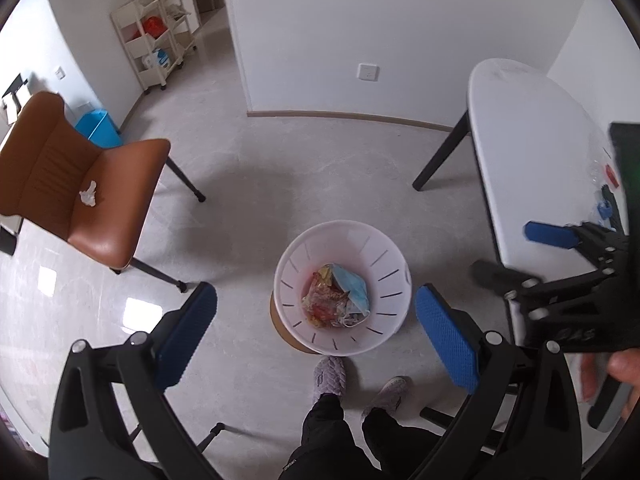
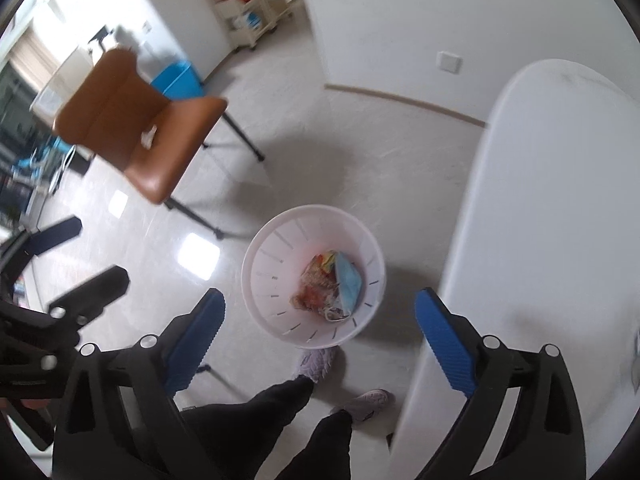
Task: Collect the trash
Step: 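Move both open tools back over the table, then grasp the blue bird-printed box with the right tool while the left tool grasps the crumpled blue paper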
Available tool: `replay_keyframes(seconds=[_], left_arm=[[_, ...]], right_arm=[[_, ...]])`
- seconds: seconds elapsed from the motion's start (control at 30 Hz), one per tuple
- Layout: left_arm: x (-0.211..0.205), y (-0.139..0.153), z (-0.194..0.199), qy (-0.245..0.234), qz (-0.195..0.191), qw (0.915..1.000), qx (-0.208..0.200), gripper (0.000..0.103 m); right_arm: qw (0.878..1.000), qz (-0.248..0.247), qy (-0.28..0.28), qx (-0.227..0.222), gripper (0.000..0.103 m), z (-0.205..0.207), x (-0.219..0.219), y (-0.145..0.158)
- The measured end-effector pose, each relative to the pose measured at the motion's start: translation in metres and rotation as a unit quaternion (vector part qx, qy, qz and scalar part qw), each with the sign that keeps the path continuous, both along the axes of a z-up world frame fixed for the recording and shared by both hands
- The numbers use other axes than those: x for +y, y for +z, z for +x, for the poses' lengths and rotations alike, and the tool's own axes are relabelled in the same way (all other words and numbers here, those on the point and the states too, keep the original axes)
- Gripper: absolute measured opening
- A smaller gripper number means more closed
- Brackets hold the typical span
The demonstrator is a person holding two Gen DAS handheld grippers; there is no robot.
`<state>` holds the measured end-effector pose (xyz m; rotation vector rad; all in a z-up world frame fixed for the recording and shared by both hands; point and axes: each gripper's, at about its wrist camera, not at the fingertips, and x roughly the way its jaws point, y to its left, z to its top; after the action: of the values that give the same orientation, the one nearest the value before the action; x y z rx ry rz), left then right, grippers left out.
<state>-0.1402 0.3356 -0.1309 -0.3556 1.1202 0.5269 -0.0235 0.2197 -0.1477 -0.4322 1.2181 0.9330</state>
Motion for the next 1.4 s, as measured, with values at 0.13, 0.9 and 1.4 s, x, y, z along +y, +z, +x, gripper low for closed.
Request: replay_keyframes(seconds=[0.13, 0.9, 1.4], left_arm=[[-0.023, 0.012, 0.011, -0.032, 0.011, 0.9994, -0.005, 0.095], [-0.172, 0.036, 0.075, -0.227, 0.006, 0.9736, -0.029, 0.095], [-0.239, 0.038, 0.120, -0.291, 0.000, 0.9563, -0.021, 0.095]], right_arm=[[0.998, 0.022, -0.057, -0.014, 0.100, 0.009, -0.046, 0.033], [0.958, 0.027, -0.284, -0.025, 0.100, 0.026, -0.265, 0.049], [0.978, -0.073, -0.172, -0.093, 0.100, 0.113, -0.352, 0.007]])
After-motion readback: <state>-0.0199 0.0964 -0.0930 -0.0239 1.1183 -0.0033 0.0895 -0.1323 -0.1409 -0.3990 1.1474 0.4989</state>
